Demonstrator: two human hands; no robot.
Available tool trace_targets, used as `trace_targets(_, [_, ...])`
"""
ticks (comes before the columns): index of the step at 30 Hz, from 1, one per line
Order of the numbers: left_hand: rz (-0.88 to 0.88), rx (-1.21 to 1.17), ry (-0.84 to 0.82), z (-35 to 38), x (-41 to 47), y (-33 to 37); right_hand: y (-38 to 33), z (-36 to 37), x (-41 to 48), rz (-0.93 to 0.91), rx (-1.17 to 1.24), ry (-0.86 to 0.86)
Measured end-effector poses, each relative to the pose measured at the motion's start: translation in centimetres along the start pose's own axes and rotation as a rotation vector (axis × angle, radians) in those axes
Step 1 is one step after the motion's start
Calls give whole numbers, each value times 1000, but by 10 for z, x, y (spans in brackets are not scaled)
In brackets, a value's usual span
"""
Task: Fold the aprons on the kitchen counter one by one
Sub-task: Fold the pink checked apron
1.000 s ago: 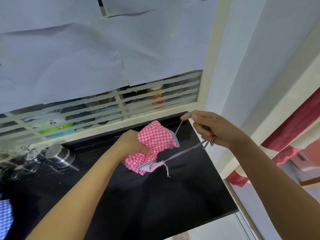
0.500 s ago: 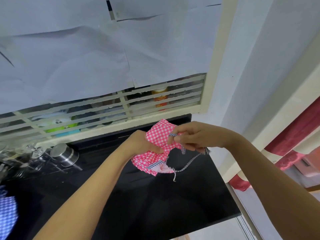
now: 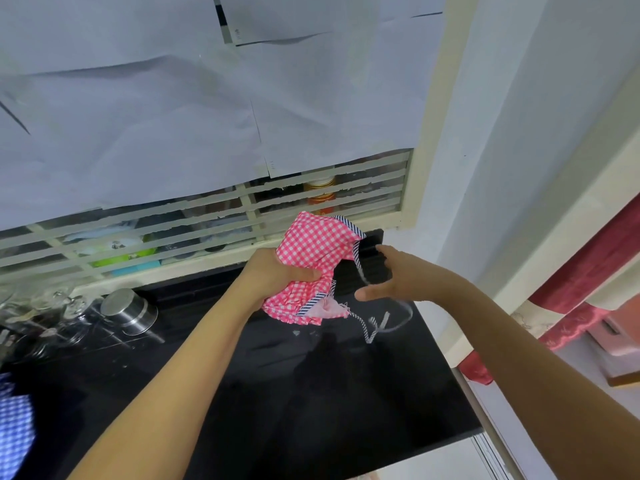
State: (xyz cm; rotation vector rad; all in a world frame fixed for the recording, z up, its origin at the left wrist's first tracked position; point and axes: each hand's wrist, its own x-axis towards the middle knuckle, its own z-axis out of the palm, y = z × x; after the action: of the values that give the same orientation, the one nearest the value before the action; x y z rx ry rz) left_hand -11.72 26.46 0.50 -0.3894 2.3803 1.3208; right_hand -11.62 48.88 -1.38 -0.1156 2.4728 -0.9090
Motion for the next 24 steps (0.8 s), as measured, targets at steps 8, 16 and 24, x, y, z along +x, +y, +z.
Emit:
trace_targets(8, [48,-86,17,-4,-1,9,-22,22,-1,-251,70,254])
trace_targets(16, [359,677,-13,14,4,13,-74,16,-20,-403,-447,92])
trace_targets(24, [488,264,-444,14,-9,1,-63,-1,-20,-479,-444,-134])
